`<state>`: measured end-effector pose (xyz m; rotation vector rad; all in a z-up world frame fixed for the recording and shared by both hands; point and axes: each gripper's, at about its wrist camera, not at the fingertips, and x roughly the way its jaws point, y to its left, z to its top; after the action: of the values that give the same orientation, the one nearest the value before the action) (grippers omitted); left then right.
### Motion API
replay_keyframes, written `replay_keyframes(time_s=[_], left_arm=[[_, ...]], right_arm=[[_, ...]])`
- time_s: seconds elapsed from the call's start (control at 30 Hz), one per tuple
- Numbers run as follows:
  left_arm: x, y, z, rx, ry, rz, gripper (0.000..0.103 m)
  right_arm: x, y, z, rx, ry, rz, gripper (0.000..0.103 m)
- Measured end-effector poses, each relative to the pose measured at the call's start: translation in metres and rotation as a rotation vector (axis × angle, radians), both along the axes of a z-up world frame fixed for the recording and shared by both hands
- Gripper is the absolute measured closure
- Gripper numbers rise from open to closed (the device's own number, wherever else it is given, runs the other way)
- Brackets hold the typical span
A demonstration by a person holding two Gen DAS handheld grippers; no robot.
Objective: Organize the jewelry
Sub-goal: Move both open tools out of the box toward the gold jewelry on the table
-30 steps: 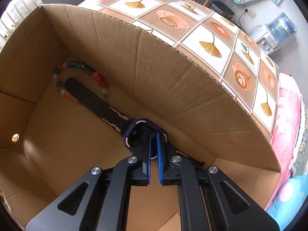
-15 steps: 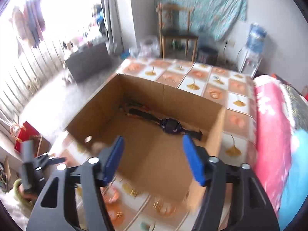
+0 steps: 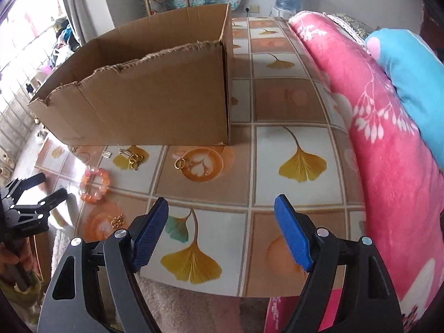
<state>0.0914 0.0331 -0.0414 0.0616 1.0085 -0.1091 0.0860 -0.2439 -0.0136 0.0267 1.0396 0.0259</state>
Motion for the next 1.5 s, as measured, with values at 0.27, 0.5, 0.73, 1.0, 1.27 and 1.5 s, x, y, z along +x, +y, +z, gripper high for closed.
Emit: replay_keyframes(time_s=[0.27, 0.5, 0.73, 1.0, 1.27, 1.5], left_arm=[[-0.003, 0.001, -0.001, -0.006, -0.026, 0.007, 0.007], [-0.005, 0.001, 0.0, -0.008, -0.033, 0.0, 0.007], [-0.007, 0.001, 0.0, -0.007, -0.031, 0.026, 0.007], [-0.008, -0.001, 0.001, -0.007, -0.016, 0.059, 0.007], [-0.009, -0.001, 0.002, -0.006, -0.007, 0.073, 0.007], [-0.007, 0.0, 0.003, -0.004, -0.001, 0.063, 0.007]], right_arm=[[0.011, -0.001, -0.023, -0.079, 0.04, 0.015, 0.025], [0.018, -0.008, -0.027, -0.077, 0.06, 0.021, 0.012], [0.028, -0.012, -0.03, -0.061, 0.125, 0.046, 0.006], [0.039, -0.021, -0.031, -0.038, 0.159, 0.06, 0.006], [0.041, -0.024, -0.035, -0.036, 0.123, 0.089, 0.005], [0.037, -0.022, -0.036, -0.043, 0.114, 0.09, 0.005]])
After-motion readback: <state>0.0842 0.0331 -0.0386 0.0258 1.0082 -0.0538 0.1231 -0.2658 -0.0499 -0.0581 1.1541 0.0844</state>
